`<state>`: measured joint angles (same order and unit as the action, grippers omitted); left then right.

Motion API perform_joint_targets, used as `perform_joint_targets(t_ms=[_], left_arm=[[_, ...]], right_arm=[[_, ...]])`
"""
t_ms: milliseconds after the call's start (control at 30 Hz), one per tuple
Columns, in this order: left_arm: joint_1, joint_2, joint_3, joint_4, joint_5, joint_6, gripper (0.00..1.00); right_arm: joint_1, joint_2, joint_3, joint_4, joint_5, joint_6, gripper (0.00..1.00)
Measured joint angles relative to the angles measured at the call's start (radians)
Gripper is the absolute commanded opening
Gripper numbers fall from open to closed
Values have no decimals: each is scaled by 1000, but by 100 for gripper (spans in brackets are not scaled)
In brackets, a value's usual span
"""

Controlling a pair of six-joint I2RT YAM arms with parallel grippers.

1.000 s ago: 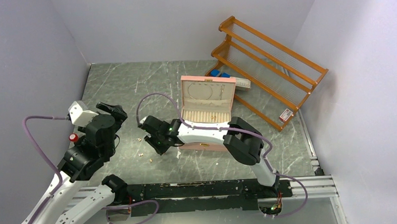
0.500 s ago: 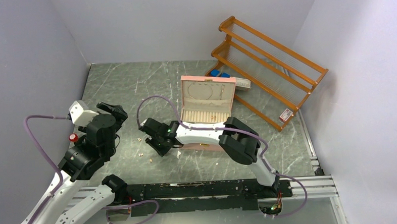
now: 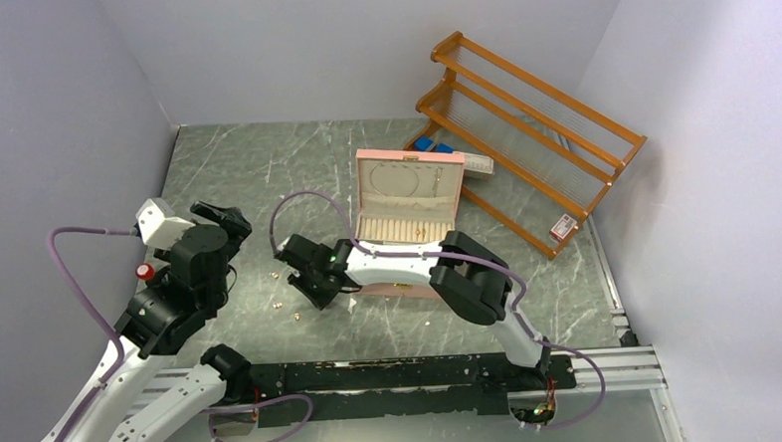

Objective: Organize the mixed jewelry

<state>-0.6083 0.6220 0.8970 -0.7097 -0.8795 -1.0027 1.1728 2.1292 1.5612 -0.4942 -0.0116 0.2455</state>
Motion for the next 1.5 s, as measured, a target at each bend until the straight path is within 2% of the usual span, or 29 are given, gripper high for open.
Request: perform_joint_targets(t_ms=[167,267,500,667,833,900,1067,1300,1500], left_arm=[[0,0,0,0,0,0,78],[0,0,0,0,0,0,78],[0,13,0,0,2,5,78],[0,13,0,2,20,23,83],[0,5,0,19,61,54,90],[0,6,0,41,92,69,96],[0,23,0,138,235,108,98],[0,119,-34,415,580,177,87],[0,222,-111,687,895,145,75]], right_arm=[[0,3,0,0,1,-3,5],[0,4,0,2,1,-2,0],[-3,-24,-38,49,-4,19,0],[-43,-145,-127,121,-91,71,0],[-203,-362,-261,285,-289,189,0],[-286,-451,-332,388,-370,257,0],[-439,-629,-503,642,-536,455,0],[-600,-747,-698,1060,-757,825,0],[-681,-837,-759,1270,-820,1035,0]])
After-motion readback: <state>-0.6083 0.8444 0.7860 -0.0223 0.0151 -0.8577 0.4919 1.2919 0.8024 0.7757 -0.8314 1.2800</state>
